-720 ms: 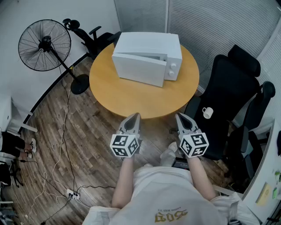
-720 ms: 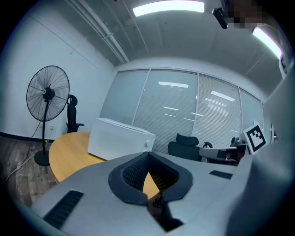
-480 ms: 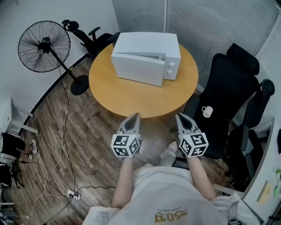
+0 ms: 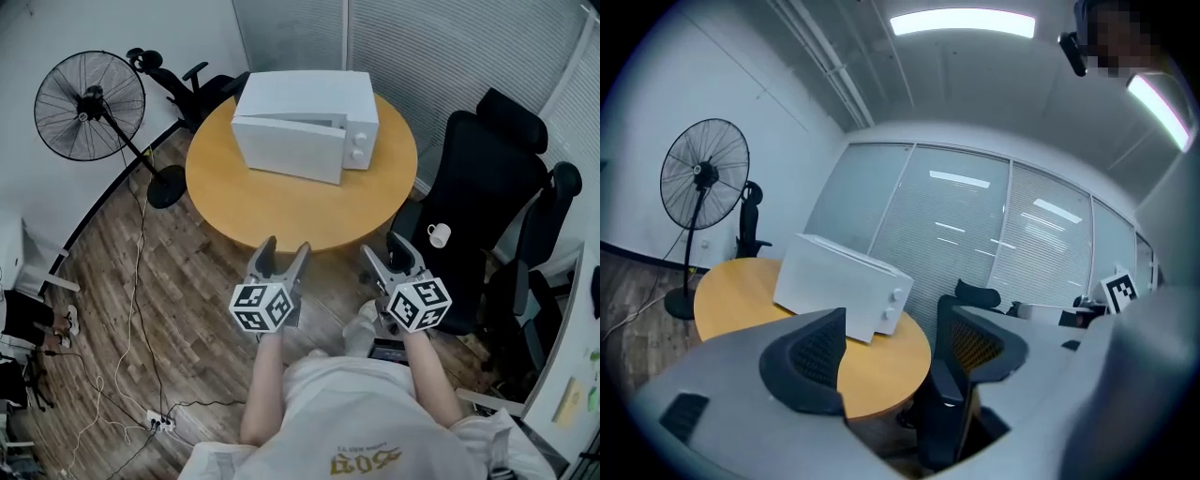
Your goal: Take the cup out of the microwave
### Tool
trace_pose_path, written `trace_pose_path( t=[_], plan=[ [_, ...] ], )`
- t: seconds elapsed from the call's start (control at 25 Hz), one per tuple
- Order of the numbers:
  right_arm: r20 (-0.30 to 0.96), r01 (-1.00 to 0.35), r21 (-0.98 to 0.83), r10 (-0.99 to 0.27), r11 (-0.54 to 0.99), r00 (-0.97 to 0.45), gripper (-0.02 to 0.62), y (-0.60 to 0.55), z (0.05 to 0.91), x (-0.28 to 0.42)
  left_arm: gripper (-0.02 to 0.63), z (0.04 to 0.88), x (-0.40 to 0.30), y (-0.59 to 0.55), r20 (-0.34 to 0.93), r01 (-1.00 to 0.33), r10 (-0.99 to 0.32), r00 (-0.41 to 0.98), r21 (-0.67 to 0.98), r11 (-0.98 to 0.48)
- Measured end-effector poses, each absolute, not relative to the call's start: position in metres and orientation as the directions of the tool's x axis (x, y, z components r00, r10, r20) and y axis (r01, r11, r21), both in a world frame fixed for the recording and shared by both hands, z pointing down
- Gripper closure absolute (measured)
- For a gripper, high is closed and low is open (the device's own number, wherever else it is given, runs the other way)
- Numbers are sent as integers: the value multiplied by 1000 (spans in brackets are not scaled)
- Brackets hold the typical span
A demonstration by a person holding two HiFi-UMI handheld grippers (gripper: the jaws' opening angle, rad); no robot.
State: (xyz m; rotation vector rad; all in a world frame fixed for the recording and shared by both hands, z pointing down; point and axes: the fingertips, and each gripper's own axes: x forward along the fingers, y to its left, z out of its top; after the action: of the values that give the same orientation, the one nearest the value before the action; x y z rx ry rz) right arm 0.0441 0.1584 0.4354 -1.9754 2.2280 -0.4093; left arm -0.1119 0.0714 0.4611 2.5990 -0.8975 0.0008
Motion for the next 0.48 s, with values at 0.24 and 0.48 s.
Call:
trace_pose_path(
  t=[0.24, 0.48],
  plan=[
    [110, -962, -269, -991, 46, -78, 312, 163, 437, 58, 261, 455, -101, 61, 115, -576, -577, 809, 352, -738],
    [137, -962, -271, -988, 32, -72, 314, 144, 441, 85, 264, 464, -72, 36, 138, -578, -571, 809, 356, -734]
  ],
)
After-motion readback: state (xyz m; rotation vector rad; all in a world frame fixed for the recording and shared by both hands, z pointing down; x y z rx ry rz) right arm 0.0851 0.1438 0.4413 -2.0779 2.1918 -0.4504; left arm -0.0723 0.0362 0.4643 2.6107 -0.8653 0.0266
